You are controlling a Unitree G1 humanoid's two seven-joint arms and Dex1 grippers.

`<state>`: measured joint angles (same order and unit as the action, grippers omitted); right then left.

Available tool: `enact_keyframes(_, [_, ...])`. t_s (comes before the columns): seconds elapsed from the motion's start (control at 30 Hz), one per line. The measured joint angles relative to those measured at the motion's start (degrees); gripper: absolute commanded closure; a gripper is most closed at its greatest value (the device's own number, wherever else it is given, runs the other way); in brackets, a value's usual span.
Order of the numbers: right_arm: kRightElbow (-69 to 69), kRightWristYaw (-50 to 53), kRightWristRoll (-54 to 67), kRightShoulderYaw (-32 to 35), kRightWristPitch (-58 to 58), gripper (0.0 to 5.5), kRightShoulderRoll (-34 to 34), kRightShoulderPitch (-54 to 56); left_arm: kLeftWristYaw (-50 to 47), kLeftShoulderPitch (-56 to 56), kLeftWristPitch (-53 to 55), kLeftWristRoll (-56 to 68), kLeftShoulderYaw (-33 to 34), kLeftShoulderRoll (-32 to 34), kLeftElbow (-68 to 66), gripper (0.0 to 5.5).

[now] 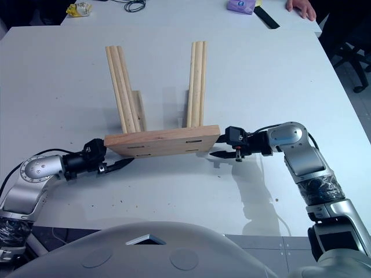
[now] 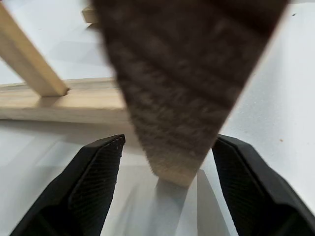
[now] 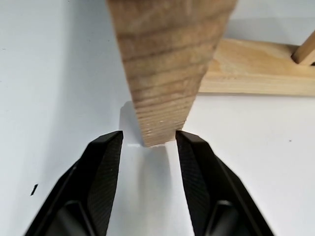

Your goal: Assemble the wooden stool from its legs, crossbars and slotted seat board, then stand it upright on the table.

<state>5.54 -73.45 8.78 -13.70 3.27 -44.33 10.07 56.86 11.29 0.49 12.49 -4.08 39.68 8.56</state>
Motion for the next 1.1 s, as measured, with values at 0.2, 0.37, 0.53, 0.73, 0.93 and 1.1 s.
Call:
enact_keyframes(0.2, [2.2, 0.2, -0.6, -0.2, -1.0, 3.49, 0.9, 0.7, 0.5, -2.1, -1.7, -0.4, -0.4, 0.0, -3.9, 2.3])
enact_keyframes(0.37, [2.2, 0.2, -0.8, -1.1, -1.1, 3.49, 2.3, 0.8, 1.2, -4.0, -2.5, -0.6, -0.7, 0.0, -6.1, 2.3])
enact_keyframes(0.53, [3.3, 1.1, -1.5, -2.0, -2.3, 3.49, 4.1, 2.1, 2.0, -4.6, -2.7, -1.1, -2.0, -0.1, -6.9, 2.3])
enact_keyframes(0.73, [4.6, 0.7, -2.1, -2.4, -4.0, 3.49, 4.6, 2.6, 2.5, -5.7, -3.4, -1.3, -2.9, -0.3, -7.7, 2.57])
enact_keyframes(0.93, [4.7, -0.5, -2.1, -2.8, -5.2, 4.14, 5.1, 2.6, 2.9, -5.8, -3.7, -1.3, -3.0, -0.6, -8.5, 3.47])
enact_keyframes(1.1, [4.7, -0.9, -2.1, -2.8, -5.8, 4.14, 5.1, 2.5, 4.5, -5.9, -3.8, -1.2, -2.9, 0.3, -8.5, 3.74])
